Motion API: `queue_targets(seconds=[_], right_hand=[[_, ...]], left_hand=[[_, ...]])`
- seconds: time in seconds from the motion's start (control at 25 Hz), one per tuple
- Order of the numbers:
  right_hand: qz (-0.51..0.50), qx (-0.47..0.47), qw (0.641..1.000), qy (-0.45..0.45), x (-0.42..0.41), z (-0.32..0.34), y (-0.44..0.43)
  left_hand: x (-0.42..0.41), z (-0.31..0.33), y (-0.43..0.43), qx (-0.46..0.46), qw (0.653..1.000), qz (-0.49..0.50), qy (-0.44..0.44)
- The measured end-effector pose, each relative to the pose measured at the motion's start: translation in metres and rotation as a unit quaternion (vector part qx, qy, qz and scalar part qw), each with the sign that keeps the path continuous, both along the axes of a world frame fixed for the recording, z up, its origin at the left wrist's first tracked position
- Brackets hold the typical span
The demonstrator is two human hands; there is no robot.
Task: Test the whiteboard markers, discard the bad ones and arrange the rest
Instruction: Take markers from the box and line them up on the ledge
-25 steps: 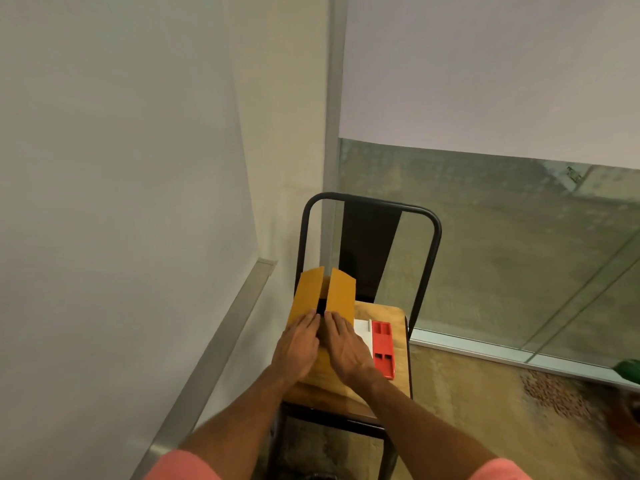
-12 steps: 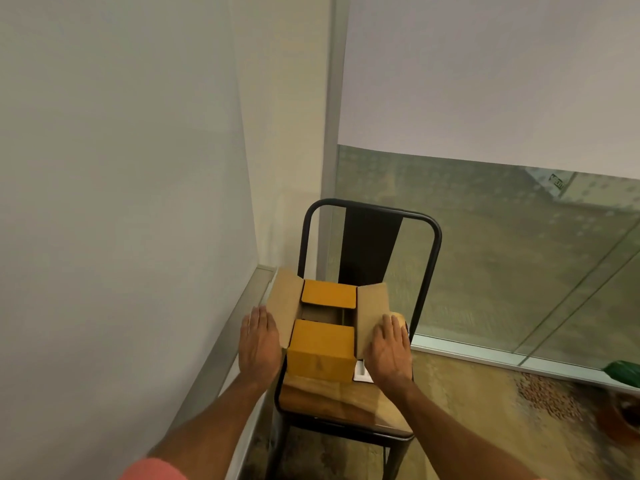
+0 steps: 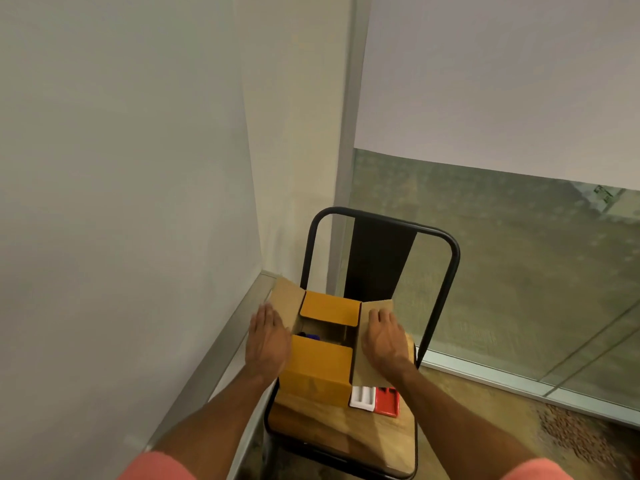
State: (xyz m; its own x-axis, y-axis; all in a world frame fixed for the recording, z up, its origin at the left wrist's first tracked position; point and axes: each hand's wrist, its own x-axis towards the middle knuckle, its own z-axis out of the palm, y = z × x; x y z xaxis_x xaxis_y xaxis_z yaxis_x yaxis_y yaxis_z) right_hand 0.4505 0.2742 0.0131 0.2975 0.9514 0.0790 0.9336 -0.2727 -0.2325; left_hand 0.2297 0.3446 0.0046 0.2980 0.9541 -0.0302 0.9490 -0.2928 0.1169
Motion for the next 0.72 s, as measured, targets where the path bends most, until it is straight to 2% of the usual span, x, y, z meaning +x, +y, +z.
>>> queue_targets(seconds=[0.2, 0.48, 0.6, 0.72], right_hand=[[0.102, -0.051, 0.993, 0.01, 0.001, 0.007, 0.051], [0.18, -0.156, 0.971, -0.03, 0.011, -0.027, 0.078], [0.18, -0.143, 0.972, -0.053, 0.011, -0.034, 0.079], [0.191, -0.121, 0.974, -0.023, 0.017, -0.033, 0.077]], left_hand=[[0.038, -0.015, 0.02, 0.011, 0.999, -0.034, -0.027], [0.054, -0.042, 0.027, -0.014, 0.999, 0.037, -0.014], [0.053, -0.047, 0.023, -0.004, 0.999, 0.031, 0.014], [0.05, -0.043, 0.024, -0.008, 1.0, 0.021, 0.003]])
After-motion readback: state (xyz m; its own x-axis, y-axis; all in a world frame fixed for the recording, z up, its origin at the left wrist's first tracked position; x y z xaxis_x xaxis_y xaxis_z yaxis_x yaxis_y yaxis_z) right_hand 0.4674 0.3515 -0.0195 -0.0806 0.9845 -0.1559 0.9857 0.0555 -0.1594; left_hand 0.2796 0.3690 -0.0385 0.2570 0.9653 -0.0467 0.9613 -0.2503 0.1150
